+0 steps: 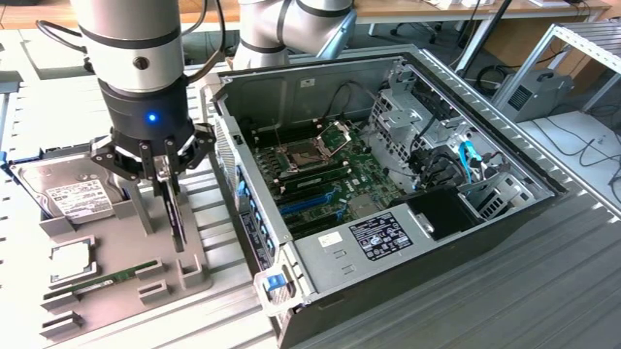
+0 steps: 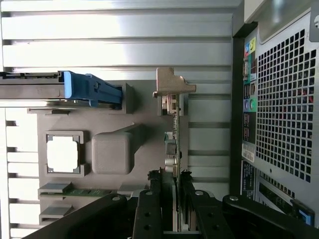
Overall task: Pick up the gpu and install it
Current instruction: 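Pick up the gpu and move the gpu toward the slot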
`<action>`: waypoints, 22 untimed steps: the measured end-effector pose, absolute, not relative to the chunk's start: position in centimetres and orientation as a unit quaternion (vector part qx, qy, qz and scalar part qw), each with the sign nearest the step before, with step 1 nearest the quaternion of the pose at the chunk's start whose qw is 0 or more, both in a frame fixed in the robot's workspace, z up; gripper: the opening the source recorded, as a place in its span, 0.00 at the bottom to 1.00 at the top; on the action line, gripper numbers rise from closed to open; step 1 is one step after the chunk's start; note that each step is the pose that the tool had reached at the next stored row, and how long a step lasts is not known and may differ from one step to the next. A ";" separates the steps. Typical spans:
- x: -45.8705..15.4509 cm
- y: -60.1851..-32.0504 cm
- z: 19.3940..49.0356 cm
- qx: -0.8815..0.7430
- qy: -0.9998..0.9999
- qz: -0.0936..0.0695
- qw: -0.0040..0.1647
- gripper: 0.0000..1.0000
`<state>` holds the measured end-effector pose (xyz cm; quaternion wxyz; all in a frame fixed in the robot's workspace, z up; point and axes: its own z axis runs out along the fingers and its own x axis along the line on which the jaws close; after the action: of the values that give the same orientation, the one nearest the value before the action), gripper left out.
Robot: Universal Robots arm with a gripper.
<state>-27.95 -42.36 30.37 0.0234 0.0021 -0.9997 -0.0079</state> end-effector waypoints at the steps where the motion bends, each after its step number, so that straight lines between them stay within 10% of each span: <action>1: -27.9 -42.4 30.5 0.002 -1.000 -0.008 0.023 0.27; 22: -27.9 -42.4 31.7 0.002 -1.000 -0.008 0.023 0.27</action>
<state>-27.95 -42.35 31.68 0.0234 0.0021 -0.9997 -0.0079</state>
